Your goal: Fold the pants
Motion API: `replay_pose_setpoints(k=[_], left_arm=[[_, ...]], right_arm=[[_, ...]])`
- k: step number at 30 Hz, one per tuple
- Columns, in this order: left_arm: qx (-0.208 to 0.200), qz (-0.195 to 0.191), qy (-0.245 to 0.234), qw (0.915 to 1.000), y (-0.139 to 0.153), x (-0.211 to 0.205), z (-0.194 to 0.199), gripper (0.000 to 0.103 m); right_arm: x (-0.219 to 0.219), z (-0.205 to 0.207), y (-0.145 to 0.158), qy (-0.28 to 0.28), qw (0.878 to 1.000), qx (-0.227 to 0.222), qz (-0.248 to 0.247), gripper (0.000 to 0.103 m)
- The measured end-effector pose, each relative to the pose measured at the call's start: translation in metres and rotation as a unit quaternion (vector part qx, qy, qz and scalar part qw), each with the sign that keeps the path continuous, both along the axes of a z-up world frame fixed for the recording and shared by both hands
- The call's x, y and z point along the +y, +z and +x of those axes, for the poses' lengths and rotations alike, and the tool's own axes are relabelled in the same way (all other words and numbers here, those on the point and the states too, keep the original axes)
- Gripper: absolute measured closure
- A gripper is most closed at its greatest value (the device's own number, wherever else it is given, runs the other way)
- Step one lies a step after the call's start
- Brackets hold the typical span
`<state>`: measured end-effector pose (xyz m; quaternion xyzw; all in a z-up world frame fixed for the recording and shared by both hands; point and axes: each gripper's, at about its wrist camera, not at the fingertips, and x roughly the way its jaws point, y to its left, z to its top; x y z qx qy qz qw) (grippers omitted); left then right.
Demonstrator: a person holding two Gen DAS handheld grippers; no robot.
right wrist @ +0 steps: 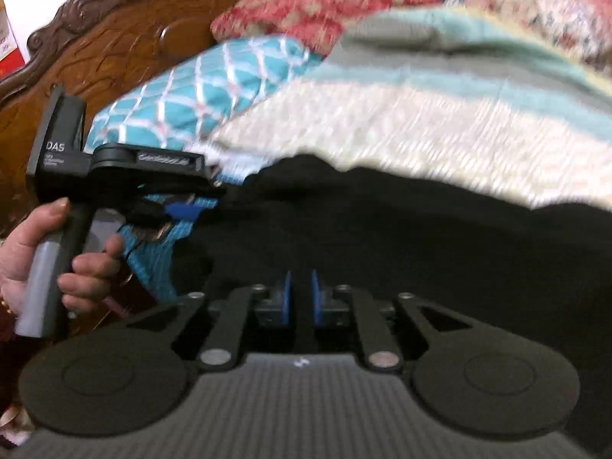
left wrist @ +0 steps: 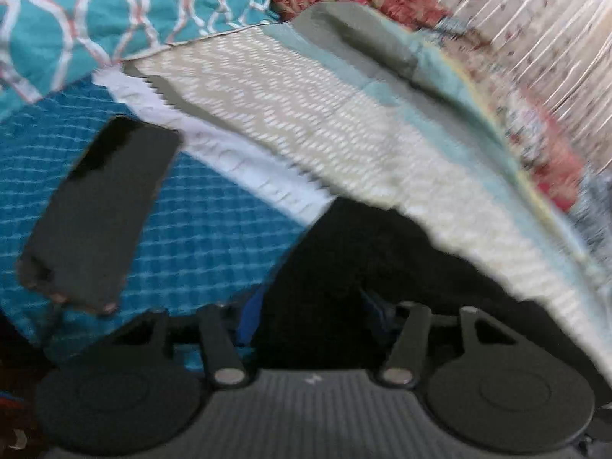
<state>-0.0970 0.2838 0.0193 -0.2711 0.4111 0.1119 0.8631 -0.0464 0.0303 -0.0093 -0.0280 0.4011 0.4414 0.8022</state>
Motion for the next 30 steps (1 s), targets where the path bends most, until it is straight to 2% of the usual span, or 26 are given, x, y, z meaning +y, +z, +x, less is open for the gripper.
replay_pose_setpoints(k=[2, 5, 7, 9, 11, 14, 17, 20, 21, 22, 23, 24, 25, 28, 29, 30], left_arm=[[0.007, 0.006, 0.006, 0.9999, -0.004, -0.003, -0.006, 0.05], [0.004, -0.007, 0.035, 0.9993, 0.016, -0.002, -0.015, 0.05], [-0.036, -0.006, 0.056, 0.9978, 0.039, -0.003, -0.022, 0.048], [-0.074, 0.026, 0.058, 0.9952, 0.062, -0.013, -0.021, 0.05], [-0.083, 0.074, 0.026, 0.9935, 0.075, -0.029, -0.004, 0.047], [-0.073, 0.094, -0.054, 0.9915, 0.073, -0.052, 0.035, 0.041], [-0.029, 0.101, -0.112, 0.988, 0.055, -0.076, 0.076, 0.041], [0.004, 0.141, -0.162, 0.9767, 0.035, -0.106, 0.097, 0.04], [0.016, 0.161, -0.18, 0.9703, 0.026, -0.117, 0.099, 0.044], [0.025, 0.185, -0.195, 0.9629, 0.018, -0.127, 0.099, 0.057], [0.028, 0.214, -0.201, 0.9555, 0.011, -0.136, 0.096, 0.063], [0.022, 0.232, -0.2, 0.9519, 0.008, -0.138, 0.094, 0.071], [0.015, 0.243, -0.191, 0.9511, 0.004, -0.138, 0.089, 0.077], [0.006, 0.223, -0.13, 0.9662, -0.002, -0.127, 0.082, 0.078], [0.003, 0.23, -0.107, 0.9673, -0.005, -0.126, 0.08, 0.078], [-0.003, 0.247, -0.095, 0.9643, -0.007, -0.13, 0.077, 0.078]], right_arm=[[0.013, -0.008, -0.012, 0.008, 1.0, -0.007, -0.014, 0.092], [0.013, 0.004, -0.009, -0.003, 0.999, 0.033, 0.006, 0.091], [-0.003, 0.007, 0.001, -0.005, 0.999, 0.039, 0.034, 0.091], [-0.025, 0.006, 0.012, -0.017, 0.997, 0.03, 0.062, 0.086], [-0.05, 0.01, 0.02, -0.052, 0.996, 0.006, 0.074, 0.081], [-0.093, 0.021, 0.022, -0.12, 0.99, -0.006, 0.071, 0.079], [-0.143, 0.023, 0.016, -0.188, 0.98, -0.001, 0.063, 0.079], [-0.196, 0.017, 0.005, -0.258, 0.965, 0.009, 0.052, 0.075], [-0.208, 0.015, -0.002, -0.281, 0.959, 0.019, 0.042, 0.075], [-0.225, 0.012, -0.01, -0.306, 0.951, 0.032, 0.033, 0.075], [-0.239, 0.008, -0.018, -0.325, 0.944, 0.043, 0.033, 0.077], [-0.254, 0.003, -0.026, -0.337, 0.939, 0.055, 0.046, 0.08], [-0.267, -0.002, -0.03, -0.342, 0.935, 0.066, 0.071, 0.082], [-0.292, -0.011, -0.044, -0.358, 0.919, 0.1, 0.135, 0.083], [-0.292, -0.01, -0.048, -0.359, 0.916, 0.105, 0.144, 0.083], [-0.291, -0.009, -0.05, -0.36, 0.914, 0.109, 0.15, 0.083]])
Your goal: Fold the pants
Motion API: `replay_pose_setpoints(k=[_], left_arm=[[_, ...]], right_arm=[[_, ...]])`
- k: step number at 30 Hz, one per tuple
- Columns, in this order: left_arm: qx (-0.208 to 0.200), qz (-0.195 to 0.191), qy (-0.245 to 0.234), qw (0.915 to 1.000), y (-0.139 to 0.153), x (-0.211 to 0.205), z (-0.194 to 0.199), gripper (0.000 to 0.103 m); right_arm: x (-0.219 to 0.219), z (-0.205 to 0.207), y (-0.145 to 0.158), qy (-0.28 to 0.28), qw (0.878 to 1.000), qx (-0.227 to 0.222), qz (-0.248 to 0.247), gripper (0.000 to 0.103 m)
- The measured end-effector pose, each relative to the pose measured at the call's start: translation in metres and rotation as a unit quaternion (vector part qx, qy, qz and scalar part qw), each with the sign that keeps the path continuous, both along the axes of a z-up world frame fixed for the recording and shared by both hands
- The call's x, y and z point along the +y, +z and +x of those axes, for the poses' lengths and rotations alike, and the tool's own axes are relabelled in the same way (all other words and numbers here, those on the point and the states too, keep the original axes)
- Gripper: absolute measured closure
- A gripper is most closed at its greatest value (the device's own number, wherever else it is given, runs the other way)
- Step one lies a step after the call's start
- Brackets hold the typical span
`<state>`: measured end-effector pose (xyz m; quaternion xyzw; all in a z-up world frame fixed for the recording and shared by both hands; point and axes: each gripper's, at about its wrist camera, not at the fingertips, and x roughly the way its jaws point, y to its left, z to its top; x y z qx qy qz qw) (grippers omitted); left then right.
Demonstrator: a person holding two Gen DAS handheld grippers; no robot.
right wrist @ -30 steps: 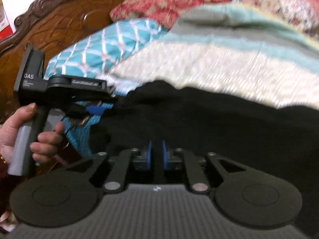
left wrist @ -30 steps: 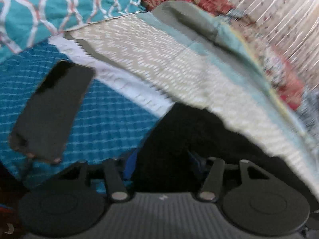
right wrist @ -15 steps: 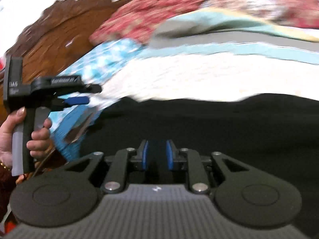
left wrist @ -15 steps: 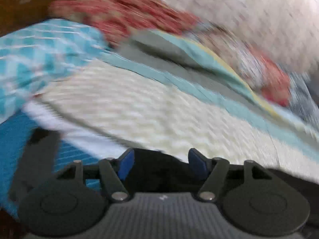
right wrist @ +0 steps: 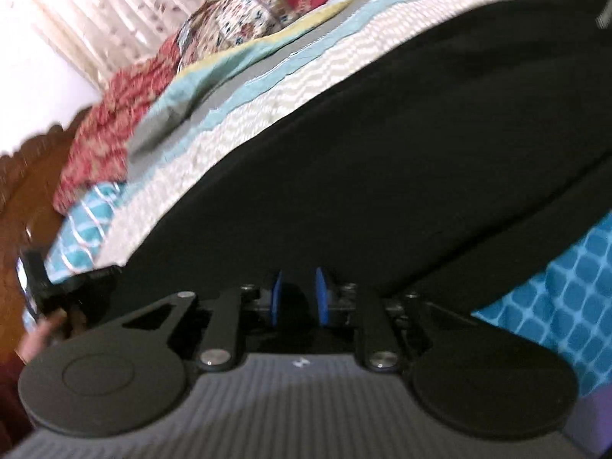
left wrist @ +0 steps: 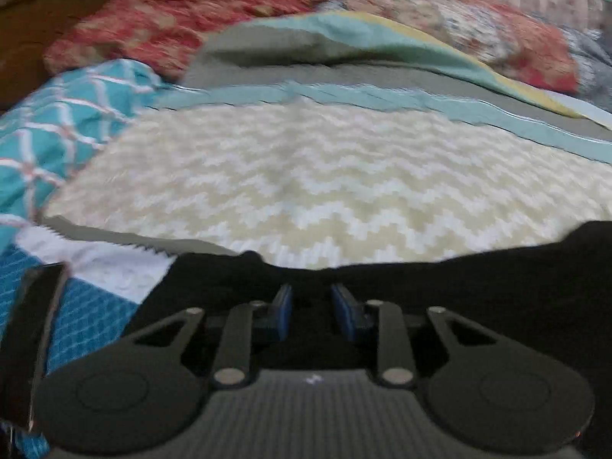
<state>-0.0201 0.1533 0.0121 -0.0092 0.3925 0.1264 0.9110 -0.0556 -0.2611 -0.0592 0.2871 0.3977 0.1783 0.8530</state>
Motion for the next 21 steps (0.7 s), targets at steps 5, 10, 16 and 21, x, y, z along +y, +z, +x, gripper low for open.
replay_pose_setpoints(k=[5, 10, 16, 21], left_arm=[[-0.005, 0.075, -0.004, 0.9971, 0.002, -0.024, -0.008, 0.077], [-0.037, 0.023, 0.027, 0.9987, 0.041, -0.021, -0.026, 0.057], [-0.055, -0.076, 0.002, 0.9956, 0.066, -0.054, -0.04, 0.056], [-0.009, -0.141, -0.069, 0.9875, 0.053, -0.117, -0.03, 0.056]], right_arm=[[-0.013, -0.01, 0.009, 0.014, 1.0, -0.006, 0.015, 0.083], [-0.08, -0.024, 0.034, -0.079, 0.994, -0.079, 0.003, 0.074], [-0.2, -0.021, 0.057, -0.228, 0.966, -0.109, -0.044, 0.073], [-0.262, 0.041, 0.051, -0.227, 0.969, -0.075, -0.06, 0.076]])
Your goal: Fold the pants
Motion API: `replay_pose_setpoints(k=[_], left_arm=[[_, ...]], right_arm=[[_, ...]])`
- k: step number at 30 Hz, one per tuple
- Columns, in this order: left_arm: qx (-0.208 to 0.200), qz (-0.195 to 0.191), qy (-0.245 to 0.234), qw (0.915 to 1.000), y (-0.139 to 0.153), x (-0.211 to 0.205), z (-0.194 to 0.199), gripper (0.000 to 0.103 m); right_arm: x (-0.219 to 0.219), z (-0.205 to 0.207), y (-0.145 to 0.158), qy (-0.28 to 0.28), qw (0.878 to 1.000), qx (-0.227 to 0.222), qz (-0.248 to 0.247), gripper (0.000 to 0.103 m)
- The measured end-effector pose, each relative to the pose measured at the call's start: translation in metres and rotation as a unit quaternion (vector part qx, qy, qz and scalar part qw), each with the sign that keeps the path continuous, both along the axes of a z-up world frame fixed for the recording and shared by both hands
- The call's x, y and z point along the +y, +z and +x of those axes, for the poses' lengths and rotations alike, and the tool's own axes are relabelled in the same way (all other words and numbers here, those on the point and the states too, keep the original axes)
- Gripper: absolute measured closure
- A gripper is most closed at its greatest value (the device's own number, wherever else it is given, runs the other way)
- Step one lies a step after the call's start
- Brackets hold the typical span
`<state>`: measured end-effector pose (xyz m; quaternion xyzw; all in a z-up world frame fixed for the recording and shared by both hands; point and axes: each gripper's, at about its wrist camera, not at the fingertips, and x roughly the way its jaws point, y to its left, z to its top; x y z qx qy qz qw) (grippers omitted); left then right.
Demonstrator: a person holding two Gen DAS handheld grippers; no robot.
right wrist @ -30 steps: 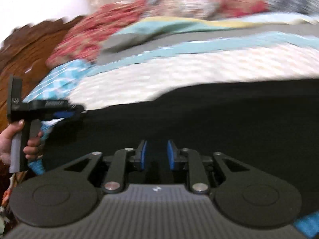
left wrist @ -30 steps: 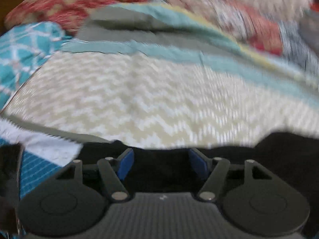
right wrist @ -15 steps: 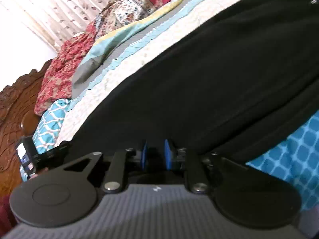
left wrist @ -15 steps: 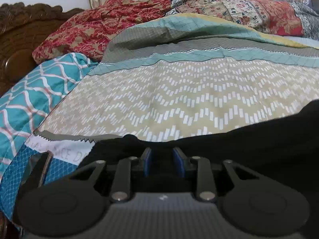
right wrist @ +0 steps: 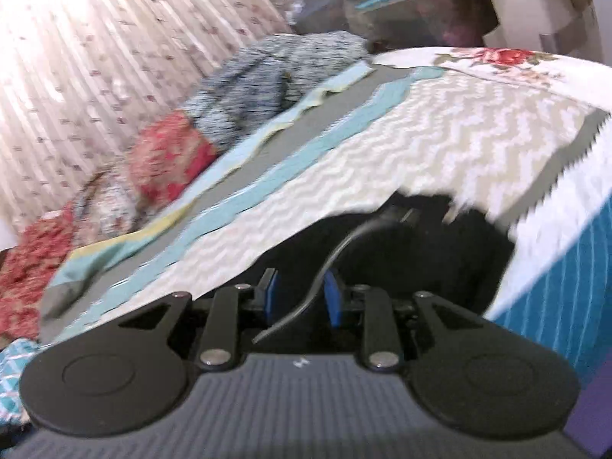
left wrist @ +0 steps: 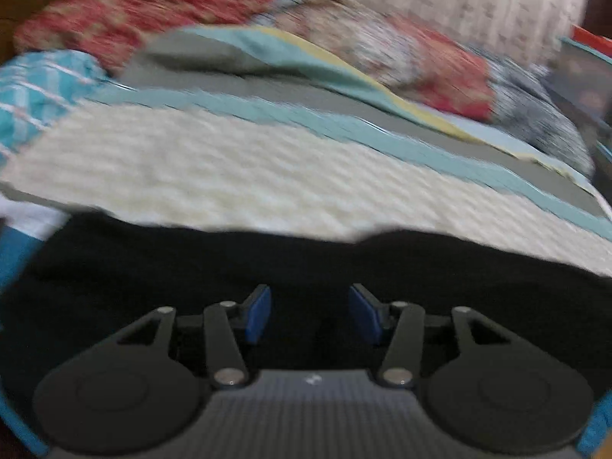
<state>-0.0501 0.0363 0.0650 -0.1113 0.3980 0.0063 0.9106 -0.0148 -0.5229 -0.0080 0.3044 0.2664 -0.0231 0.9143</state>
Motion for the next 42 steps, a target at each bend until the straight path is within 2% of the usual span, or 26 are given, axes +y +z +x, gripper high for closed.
replay_pose_setpoints(k=[1, 2, 3, 5, 7, 11, 14, 17, 20, 21, 23, 24, 26, 33, 36, 42], left_arm=[[0.006, -0.006, -0.018, 0.9998, -0.003, -0.014, 0.001, 0.056], [0.015, -0.01, -0.036, 0.9992, -0.006, -0.027, 0.003, 0.056], [0.024, -0.009, -0.049, 0.9985, -0.011, -0.039, 0.004, 0.056], [0.043, -0.004, -0.068, 0.9967, -0.02, -0.057, 0.005, 0.056], [0.055, 0.003, -0.078, 0.9954, -0.028, -0.07, 0.002, 0.055], [0.058, 0.026, -0.084, 0.9944, -0.038, -0.076, 0.003, 0.055], [0.064, 0.016, -0.078, 0.9948, -0.037, -0.071, 0.009, 0.055], [0.068, 0.011, -0.076, 0.9947, -0.033, -0.069, 0.01, 0.054], [0.065, -0.004, -0.077, 0.9949, -0.027, -0.067, 0.006, 0.051], [0.064, -0.009, -0.079, 0.9948, -0.024, -0.067, 0.004, 0.051], [0.06, -0.018, -0.087, 0.9943, -0.018, -0.066, 0.0, 0.05], [0.057, -0.022, -0.09, 0.994, -0.015, -0.066, -0.003, 0.05], [0.05, -0.03, -0.097, 0.9935, -0.008, -0.065, -0.006, 0.049], [0.032, -0.055, -0.098, 0.9931, 0.01, -0.063, -0.012, 0.043], [0.035, -0.055, -0.091, 0.9938, 0.011, -0.06, -0.015, 0.042], [0.061, -0.069, -0.068, 0.9934, -0.001, -0.049, -0.011, 0.042]], right_arm=[[-0.014, 0.008, -0.008, -0.002, 1.0, 0.012, 0.009, 0.079], [-0.024, 0.016, -0.015, -0.014, 1.0, 0.026, 0.005, 0.1], [-0.027, 0.021, -0.019, -0.034, 0.999, 0.04, 0.003, 0.103], [-0.046, 0.02, -0.03, -0.083, 0.995, 0.037, 0.033, 0.103], [-0.054, 0.017, -0.04, -0.095, 0.993, 0.024, 0.074, 0.103], [-0.044, 0.015, -0.035, -0.087, 0.995, 0.02, 0.045, 0.103], [-0.056, 0.004, -0.035, -0.088, 0.993, 0.018, 0.077, 0.103], [-0.053, -0.02, -0.026, -0.099, 0.99, -0.012, 0.096, 0.092], [-0.06, -0.068, -0.016, -0.132, 0.982, -0.067, 0.114, 0.056], [-0.063, -0.084, -0.016, -0.144, 0.978, -0.082, 0.126, 0.051], [-0.069, -0.111, -0.02, -0.155, 0.972, -0.098, 0.148, 0.05], [-0.071, -0.121, -0.024, -0.157, 0.97, -0.102, 0.157, 0.046], [-0.068, -0.129, -0.028, -0.159, 0.967, -0.104, 0.168, 0.039], [-0.076, -0.104, -0.05, -0.164, 0.96, -0.078, 0.215, 0.039], [-0.074, -0.091, -0.043, -0.154, 0.965, -0.078, 0.196, 0.039], [-0.058, -0.064, -0.037, -0.145, 0.979, -0.05, 0.133, 0.039]])
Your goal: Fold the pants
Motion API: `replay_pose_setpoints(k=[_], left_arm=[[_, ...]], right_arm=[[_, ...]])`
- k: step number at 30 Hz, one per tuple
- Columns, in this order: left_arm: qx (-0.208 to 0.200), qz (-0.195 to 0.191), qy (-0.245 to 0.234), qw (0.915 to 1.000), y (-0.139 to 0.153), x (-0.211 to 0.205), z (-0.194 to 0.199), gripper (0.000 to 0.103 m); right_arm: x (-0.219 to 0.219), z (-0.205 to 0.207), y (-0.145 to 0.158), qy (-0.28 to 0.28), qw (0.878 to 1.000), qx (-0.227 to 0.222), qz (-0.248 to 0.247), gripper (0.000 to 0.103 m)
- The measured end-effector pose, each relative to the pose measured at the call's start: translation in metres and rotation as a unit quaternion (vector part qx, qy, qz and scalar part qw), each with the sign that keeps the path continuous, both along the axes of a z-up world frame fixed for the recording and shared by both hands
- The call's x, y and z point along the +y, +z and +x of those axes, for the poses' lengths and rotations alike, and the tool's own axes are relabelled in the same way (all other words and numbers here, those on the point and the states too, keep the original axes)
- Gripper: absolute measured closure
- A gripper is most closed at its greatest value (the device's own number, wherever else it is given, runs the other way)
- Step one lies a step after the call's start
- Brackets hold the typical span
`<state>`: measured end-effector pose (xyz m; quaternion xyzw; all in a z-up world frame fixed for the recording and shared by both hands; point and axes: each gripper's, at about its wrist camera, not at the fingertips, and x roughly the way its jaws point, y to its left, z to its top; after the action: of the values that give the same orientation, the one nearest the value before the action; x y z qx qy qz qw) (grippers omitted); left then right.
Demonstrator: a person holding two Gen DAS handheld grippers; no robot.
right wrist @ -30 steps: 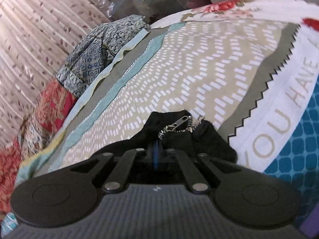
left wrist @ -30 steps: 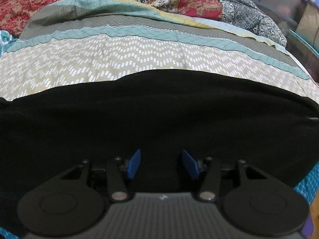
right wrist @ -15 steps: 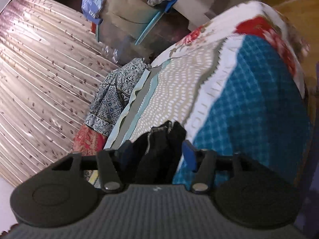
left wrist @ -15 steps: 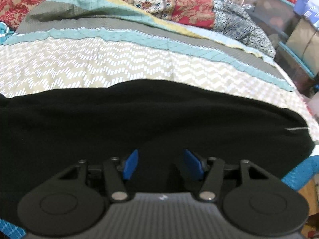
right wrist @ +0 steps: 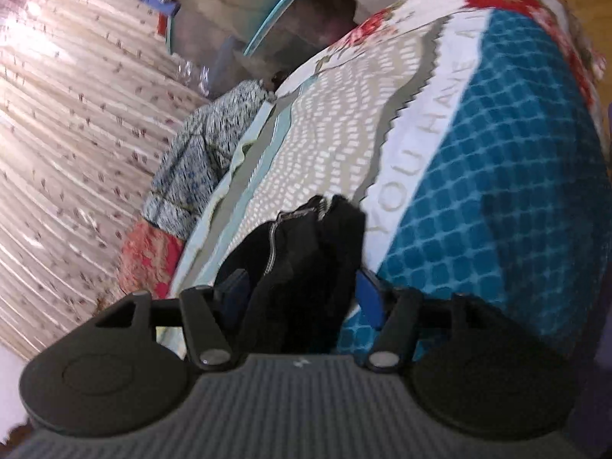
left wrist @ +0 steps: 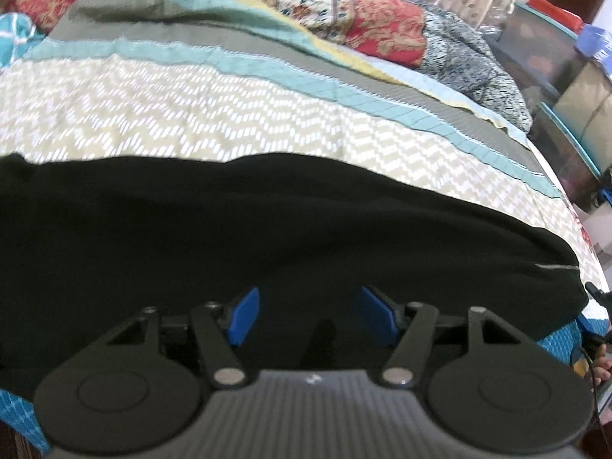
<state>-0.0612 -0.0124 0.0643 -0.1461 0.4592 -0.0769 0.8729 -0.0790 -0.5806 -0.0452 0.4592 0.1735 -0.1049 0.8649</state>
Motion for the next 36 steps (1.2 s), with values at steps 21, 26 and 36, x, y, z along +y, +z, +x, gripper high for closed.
replay_pose_setpoints(k=[21, 26, 36], left_arm=[[-0.031, -0.056, 0.055, 0.9964, 0.002, 0.068, -0.031, 0.042], [-0.032, -0.08, 0.102, 0.9911, -0.003, 0.114, -0.053, 0.042], [-0.065, -0.133, 0.18, 0.9725, -0.009, 0.188, -0.112, 0.037]], right_arm=[[0.267, 0.004, 0.056, 0.378, 0.83, 0.008, -0.41, 0.084], [0.305, -0.002, 0.025, 0.392, 0.771, 0.068, -0.497, 0.077], [0.287, -0.014, 0.073, 0.389, 0.83, -0.003, -0.399, 0.062]])
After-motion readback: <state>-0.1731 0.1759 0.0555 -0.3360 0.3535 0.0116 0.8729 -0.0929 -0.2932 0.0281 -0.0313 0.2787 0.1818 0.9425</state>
